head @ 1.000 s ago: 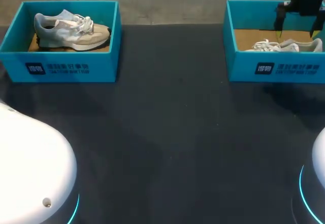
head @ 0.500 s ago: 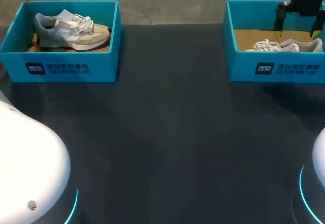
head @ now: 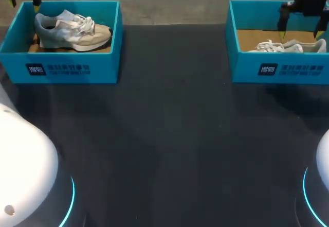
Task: Take the shoe out of the shoebox, open the shoe tongue, remove and reinsert the insole, then place the shoe into the shoebox
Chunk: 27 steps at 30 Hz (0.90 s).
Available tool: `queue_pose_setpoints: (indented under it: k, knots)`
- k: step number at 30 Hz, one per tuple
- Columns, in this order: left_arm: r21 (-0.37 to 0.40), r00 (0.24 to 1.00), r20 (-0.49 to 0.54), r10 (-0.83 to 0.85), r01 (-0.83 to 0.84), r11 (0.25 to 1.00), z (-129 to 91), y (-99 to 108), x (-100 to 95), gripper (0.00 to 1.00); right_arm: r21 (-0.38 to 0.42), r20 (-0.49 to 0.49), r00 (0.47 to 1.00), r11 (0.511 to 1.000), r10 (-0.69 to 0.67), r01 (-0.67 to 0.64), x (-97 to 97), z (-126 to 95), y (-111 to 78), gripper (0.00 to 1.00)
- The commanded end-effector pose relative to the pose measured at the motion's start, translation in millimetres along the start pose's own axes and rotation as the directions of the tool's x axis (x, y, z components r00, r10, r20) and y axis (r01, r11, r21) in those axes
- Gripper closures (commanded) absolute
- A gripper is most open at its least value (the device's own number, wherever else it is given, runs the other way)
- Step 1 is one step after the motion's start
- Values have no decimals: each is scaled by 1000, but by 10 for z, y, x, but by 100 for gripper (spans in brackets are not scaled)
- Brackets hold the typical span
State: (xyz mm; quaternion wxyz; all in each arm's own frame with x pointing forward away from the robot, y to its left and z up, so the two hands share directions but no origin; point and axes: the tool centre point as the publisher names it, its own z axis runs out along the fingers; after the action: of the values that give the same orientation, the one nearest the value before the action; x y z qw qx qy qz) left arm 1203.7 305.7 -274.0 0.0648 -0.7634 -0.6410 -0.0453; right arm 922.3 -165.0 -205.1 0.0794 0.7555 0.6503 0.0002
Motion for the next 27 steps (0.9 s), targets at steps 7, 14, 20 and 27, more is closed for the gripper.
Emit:
queue_pose_setpoints:
  k: [7, 14, 20, 27]
  knots:
    - [-28, 1000, -8, 7, -8, 1000, 272, 107, -114, 15, 0, 2, 1000, 1000, 1, -1, 4, 0, 0, 0]
    - [-39, 1000, -9, -11, 11, 999, 398, 188, -142, 14, 0, 2, 1000, 1000, 1, -1, 4, 0, 0, 0]
    - [-56, 999, -40, -3, 1, 998, 498, 250, -163, 26, 0, 2, 1000, 1000, 1, -1, 4, 0, 0, 0]
    - [-35, 999, -36, -12, 11, 999, 627, 301, -179, 24, 0, 2, 1000, 1000, 1, -1, 4, 0, 0, 0]
